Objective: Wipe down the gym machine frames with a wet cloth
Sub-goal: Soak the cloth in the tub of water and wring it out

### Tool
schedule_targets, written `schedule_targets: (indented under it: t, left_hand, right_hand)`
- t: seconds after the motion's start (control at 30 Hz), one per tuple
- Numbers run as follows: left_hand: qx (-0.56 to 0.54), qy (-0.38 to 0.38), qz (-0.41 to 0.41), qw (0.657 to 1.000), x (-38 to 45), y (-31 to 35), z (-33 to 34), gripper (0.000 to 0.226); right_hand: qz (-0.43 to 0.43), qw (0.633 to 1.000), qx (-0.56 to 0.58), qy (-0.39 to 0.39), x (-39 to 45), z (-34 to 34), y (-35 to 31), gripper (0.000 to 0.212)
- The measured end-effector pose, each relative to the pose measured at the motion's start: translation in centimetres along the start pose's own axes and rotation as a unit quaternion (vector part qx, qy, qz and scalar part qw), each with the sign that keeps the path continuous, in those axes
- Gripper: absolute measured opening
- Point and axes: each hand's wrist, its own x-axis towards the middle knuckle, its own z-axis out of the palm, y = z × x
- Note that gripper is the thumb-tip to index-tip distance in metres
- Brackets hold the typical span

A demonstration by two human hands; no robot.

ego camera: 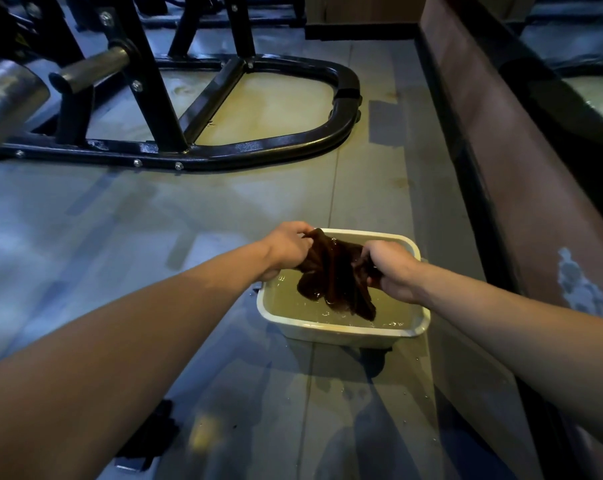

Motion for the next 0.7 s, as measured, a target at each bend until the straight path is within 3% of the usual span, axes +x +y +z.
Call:
schedule_targets:
  t: [0.13, 0.2, 0.37, 0.53, 0.6, 0.7]
  left_hand:
    - [-0.021, -0.037, -0.019, 0.999, -0.1, 0.2, -0.1, 0.032]
    - [-0.041, -0.054, -0.027, 0.997, 0.0, 0.1, 0.3, 0.031]
    - [-0.016, -0.063, 0.002, 0.998, -0.8, 0.8, 1.1, 0.026]
    - [-0.005, -0.133, 0.000, 0.991, -1.5, 1.0, 0.0, 0.032]
    - [0.016, -0.111, -0.004, 0.994, -1.4, 0.8, -0.2, 0.039]
    - [0.060, -0.047, 0.037, 0.996, -1.7, 0.9, 0.1, 0.021]
  right_hand:
    - [0.025, 0.996, 0.052, -0.072, -0.3, 0.5, 0.0, 0.009]
    - [0.024, 0.992, 0.075, -0.094, -0.3, 1.0, -0.1, 0.014]
    - [0.027, 0.985, 0.160, -0.065, -0.3, 1.9, -0.4, 0.027]
    - [0.049, 0.976, 0.205, -0.053, -0.5, 1.0, -0.4, 0.026]
    - [0.048, 0.979, 0.191, -0.061, -0.4, 0.7, -0.6, 0.032]
    - [0.038, 0.989, 0.129, -0.056, -0.3, 0.6, -0.7, 0.031]
